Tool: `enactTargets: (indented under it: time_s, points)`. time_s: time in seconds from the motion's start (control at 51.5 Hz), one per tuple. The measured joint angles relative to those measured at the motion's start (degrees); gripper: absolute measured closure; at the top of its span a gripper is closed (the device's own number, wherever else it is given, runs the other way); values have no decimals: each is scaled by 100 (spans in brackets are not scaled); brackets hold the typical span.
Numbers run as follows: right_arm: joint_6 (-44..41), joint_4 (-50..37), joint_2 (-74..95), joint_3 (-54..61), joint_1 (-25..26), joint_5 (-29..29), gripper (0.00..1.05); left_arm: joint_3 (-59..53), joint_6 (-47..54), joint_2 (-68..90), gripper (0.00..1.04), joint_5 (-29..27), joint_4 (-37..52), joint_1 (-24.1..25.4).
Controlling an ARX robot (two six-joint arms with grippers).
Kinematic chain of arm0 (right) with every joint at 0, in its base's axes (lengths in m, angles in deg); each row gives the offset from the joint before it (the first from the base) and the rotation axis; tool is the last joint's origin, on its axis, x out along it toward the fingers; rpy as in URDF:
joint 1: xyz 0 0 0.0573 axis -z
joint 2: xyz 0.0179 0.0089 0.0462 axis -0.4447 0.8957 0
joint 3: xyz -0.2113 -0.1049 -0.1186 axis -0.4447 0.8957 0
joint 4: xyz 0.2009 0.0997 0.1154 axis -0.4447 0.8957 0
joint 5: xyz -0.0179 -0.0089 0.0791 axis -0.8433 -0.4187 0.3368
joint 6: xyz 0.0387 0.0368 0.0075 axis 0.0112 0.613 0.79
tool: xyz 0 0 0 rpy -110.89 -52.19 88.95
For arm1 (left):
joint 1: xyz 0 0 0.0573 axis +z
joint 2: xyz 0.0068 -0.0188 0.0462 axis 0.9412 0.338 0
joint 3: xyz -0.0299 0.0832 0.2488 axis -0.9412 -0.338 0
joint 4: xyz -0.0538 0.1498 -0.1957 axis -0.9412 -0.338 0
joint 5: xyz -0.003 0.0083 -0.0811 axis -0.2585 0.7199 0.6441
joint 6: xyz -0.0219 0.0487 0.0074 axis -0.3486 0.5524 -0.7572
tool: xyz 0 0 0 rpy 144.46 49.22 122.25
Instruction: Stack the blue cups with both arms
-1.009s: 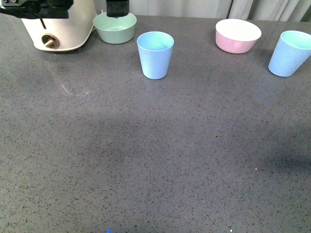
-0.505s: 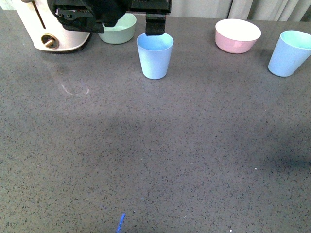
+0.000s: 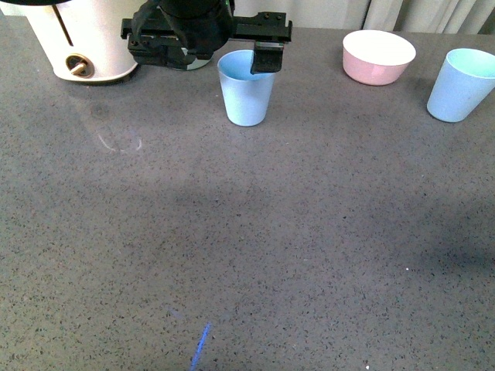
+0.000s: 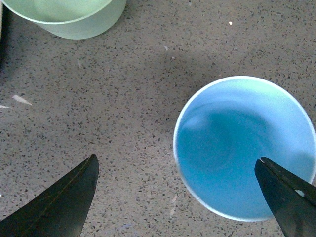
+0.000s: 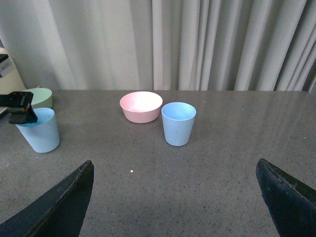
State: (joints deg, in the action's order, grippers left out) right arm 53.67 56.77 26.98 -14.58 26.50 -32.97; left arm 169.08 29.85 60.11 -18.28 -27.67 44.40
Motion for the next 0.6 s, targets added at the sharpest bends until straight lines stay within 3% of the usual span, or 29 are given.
enactTargets:
  time_s: [0.213,0.524,0.602]
  points:
    - [0,0,0,0,0,0,9,345,-74,267,12,-39,-214,-44]
    - [0,0,-2,0,0,2,9,623,-192,498,53,-33,-540,-96]
    - [0,0,0,0,0,0,9,669,-240,555,69,-13,-592,-116]
